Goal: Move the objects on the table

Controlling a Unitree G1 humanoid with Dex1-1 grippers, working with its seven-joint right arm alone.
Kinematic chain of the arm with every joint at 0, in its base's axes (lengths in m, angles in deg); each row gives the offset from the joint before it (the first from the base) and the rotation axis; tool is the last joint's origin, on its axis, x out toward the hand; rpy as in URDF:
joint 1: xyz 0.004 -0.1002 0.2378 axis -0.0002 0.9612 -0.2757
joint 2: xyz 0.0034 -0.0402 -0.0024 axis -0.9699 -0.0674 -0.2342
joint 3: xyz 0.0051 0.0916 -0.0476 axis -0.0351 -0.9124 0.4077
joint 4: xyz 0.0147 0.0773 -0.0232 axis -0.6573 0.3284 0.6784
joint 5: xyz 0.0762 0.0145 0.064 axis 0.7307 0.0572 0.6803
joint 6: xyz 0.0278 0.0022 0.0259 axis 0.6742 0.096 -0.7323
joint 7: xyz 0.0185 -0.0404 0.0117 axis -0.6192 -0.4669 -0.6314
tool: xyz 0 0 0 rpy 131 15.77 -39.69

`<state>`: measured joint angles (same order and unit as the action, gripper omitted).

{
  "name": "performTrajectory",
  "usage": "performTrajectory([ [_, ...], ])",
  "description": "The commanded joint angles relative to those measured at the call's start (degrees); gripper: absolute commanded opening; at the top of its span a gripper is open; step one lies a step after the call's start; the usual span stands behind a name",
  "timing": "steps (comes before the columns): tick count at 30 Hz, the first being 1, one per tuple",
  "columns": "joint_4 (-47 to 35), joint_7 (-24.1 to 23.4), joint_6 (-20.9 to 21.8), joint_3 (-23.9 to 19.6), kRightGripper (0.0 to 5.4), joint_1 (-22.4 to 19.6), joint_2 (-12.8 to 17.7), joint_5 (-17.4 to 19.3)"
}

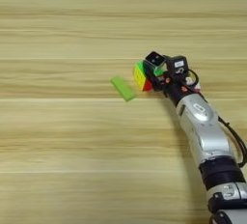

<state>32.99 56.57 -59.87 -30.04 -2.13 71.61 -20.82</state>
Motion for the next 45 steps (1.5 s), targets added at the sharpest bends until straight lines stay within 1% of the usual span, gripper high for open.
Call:
performTrajectory([
  [1, -2.3, 0.2, 1.1, 0.2, 3.08, -3.7, 0.3, 0.7],
  [6, -2.4, 0.2, 0.9, 0.7, 3.08, -3.5, 0.1, 0.5],
  [8, -2.3, 0.1, 0.9, 0.7, 3.48, -3.6, 0.2, 0.5],
  [15, -2.0, -0.1, 0.8, 0.8, 4.21, -3.7, 0.2, 0.4],
  [19, -2.1, -0.4, 0.9, 0.8, 4.48, -3.7, 0.2, 0.3],
  [21, -2.4, -0.5, 1.0, 0.7, 4.70, -3.6, 0.2, 0.4],
  [28, -6.9, -1.7, 2.8, -0.6, 5.39, -2.4, 0.0, 1.4],
  [33, -11.6, -3.0, 4.5, -1.6, 5.39, -1.1, 0.2, 1.4],
  [38, -14.7, -4.2, 4.6, -3.6, 5.39, -0.3, 0.9, 2.2],
  [42, -13.2, -7.5, 4.5, -7.7, 5.39, -1.2, 1.8, 3.0],
  [45, -10.7, -9.1, 4.0, -9.0, 5.39, -2.1, 2.4, 2.8],
])
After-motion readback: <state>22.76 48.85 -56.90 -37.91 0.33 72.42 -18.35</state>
